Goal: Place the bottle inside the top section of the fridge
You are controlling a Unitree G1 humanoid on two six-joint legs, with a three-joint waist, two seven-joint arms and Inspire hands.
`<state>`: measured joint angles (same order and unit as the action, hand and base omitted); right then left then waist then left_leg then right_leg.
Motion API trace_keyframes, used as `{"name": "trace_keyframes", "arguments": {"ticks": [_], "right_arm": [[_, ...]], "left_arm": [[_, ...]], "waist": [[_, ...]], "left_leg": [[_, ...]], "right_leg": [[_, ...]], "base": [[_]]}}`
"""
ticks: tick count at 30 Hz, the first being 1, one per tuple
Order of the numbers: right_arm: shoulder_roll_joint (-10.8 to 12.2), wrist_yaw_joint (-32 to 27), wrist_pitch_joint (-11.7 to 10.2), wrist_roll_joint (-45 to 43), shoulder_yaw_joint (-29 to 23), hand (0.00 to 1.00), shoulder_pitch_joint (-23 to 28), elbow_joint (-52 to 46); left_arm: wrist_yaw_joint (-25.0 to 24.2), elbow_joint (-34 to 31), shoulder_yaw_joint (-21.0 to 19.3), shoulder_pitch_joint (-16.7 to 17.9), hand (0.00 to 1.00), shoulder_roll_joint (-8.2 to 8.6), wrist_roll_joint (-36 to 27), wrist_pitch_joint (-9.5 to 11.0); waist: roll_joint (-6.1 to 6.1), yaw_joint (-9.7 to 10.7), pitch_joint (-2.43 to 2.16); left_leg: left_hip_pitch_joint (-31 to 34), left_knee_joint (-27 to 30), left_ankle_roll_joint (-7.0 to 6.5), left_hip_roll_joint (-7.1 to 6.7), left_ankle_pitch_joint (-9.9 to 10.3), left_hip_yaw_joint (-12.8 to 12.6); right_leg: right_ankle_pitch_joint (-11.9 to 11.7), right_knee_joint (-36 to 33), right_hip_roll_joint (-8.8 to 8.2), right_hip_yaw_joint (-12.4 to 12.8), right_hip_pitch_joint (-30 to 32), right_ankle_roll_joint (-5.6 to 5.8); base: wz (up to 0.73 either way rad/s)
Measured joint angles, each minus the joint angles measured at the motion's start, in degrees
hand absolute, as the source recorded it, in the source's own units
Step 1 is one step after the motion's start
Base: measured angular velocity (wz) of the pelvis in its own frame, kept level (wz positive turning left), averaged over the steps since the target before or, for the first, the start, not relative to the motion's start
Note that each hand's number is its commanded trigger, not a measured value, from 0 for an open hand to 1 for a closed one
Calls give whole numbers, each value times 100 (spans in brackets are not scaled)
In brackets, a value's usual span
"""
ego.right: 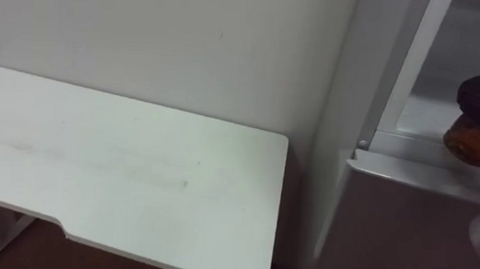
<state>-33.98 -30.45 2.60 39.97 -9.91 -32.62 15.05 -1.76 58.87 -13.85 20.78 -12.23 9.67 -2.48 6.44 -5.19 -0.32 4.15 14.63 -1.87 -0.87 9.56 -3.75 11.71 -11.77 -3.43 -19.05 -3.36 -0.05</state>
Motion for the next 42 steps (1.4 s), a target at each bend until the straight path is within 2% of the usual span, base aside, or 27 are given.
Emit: {"name": "trace_keyframes", "arguments": {"ticks": [3,6,11,16,26,30,34,42], "right_arm": [[-21,-211,-3,-7,148,100,-204,1],[-181,-307,-4,-7,302,100,-278,2],[-369,-392,-19,-4,430,100,-379,185],[-378,-668,-20,-4,596,100,-712,483],[-378,-1007,-19,-51,661,100,-829,639],[-388,-1032,-37,-155,733,100,-939,827],[-479,-1068,-61,-195,980,100,-1401,1556],[-625,-1073,-95,-194,979,100,-1447,1633]], "left_arm": [[1,2,0,2,0,-43,3,0],[1,3,5,-8,0,-46,3,2],[1,-8,11,-2,0,-54,7,0],[1,-40,58,-1,0,-69,1,0],[1,-103,73,-5,0,-71,-7,5],[1,-105,136,-3,0,-81,-55,0],[1,-154,229,-6,0,-97,-134,22],[2,-168,228,-3,0,-115,-135,44]], "waist": [[-9,6,-6],[-1,-1,-2],[25,-142,9],[79,-155,41],[47,-171,63],[-11,-151,50],[-9,-155,45],[10,-135,34]], "left_leg": [[164,30,18,-10,-20,74],[265,84,28,-11,-27,127],[325,86,40,-8,-33,186],[346,101,49,-4,-38,223],[474,229,52,-2,-37,305],[523,265,52,5,-38,354],[524,244,56,1,-49,335],[524,161,50,-23,-78,285]], "right_leg": [[-8,-9,17,-44,130,-14],[-13,8,25,-144,180,-23],[-14,1,34,-209,214,-24],[-14,1,44,-231,215,-24],[-30,1,58,-319,240,-49],[-33,-5,57,-379,252,-55],[-32,2,52,-374,261,-59],[-28,19,26,-377,314,-61]], "base": [[6],[14],[8],[3],[4],[7],[-1],[0]]}}
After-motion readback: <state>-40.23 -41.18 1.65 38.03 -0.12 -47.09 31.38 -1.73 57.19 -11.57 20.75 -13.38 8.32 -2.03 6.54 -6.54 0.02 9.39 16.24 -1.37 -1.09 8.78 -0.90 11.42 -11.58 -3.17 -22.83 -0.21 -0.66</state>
